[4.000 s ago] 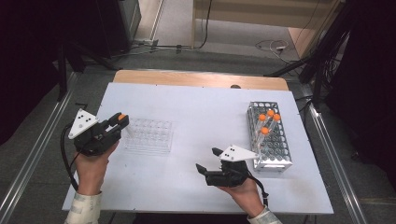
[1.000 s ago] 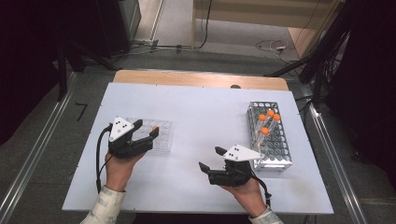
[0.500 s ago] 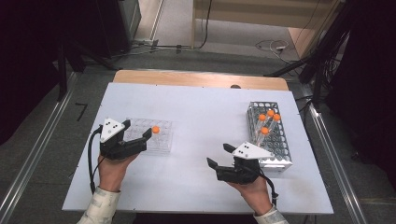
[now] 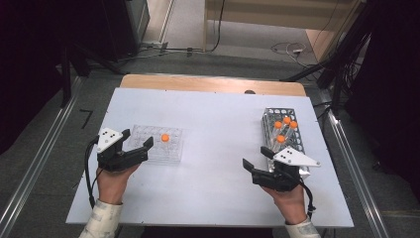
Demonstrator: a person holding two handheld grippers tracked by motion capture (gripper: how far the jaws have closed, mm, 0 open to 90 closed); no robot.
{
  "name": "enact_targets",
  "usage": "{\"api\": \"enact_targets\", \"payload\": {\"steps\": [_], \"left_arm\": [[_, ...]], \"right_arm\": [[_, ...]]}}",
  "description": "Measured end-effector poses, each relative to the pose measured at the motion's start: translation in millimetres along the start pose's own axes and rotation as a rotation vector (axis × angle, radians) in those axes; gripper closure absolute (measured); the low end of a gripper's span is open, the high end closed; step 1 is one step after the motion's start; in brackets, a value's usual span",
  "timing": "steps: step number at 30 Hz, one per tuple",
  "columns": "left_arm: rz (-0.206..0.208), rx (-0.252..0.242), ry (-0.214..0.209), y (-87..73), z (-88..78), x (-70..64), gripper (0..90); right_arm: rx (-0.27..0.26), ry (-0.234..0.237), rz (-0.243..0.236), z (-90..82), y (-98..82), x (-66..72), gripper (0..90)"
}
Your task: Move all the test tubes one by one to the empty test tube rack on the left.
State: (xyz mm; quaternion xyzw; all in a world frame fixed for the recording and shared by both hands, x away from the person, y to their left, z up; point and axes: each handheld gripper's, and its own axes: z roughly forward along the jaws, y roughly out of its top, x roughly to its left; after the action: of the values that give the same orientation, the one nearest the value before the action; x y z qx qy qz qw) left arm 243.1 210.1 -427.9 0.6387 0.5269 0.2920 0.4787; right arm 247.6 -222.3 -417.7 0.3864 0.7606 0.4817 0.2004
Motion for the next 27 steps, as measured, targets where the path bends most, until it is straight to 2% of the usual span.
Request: {"api": "enact_targets", "payload": {"steps": [7, 16, 20, 23, 27], "left_arm": [[0.001, -0.003, 0.002, -0.1, -0.9, 0.3, 18.0], [0.001, 0.001, 0.006, -0.5, -1.8, 2.7, 17.1], [-0.003, -0.001, 0.008, -1.0, -1.1, 2.1, 17.0], [-0.002, 0.0, 0.01, -1.4, -0.4, 1.8, 17.0], [-0.002, -0.006, 0.014, -1.2, -0.9, 0.9, 17.0]], "right_arm": [[-0.011, -0.057, 0.023, -8.9, -3.9, -19.4, 23.5], [-0.021, -0.128, 0.04, -15.8, -6.8, -34.5, 23.5], [-0.03, -0.172, 0.049, -14.0, -10.8, -42.1, 22.9], [-0.036, -0.191, 0.075, -9.8, -14.9, -48.0, 22.3], [-0.027, -0.228, 0.078, -2.4, -18.9, -53.5, 22.3]]}}
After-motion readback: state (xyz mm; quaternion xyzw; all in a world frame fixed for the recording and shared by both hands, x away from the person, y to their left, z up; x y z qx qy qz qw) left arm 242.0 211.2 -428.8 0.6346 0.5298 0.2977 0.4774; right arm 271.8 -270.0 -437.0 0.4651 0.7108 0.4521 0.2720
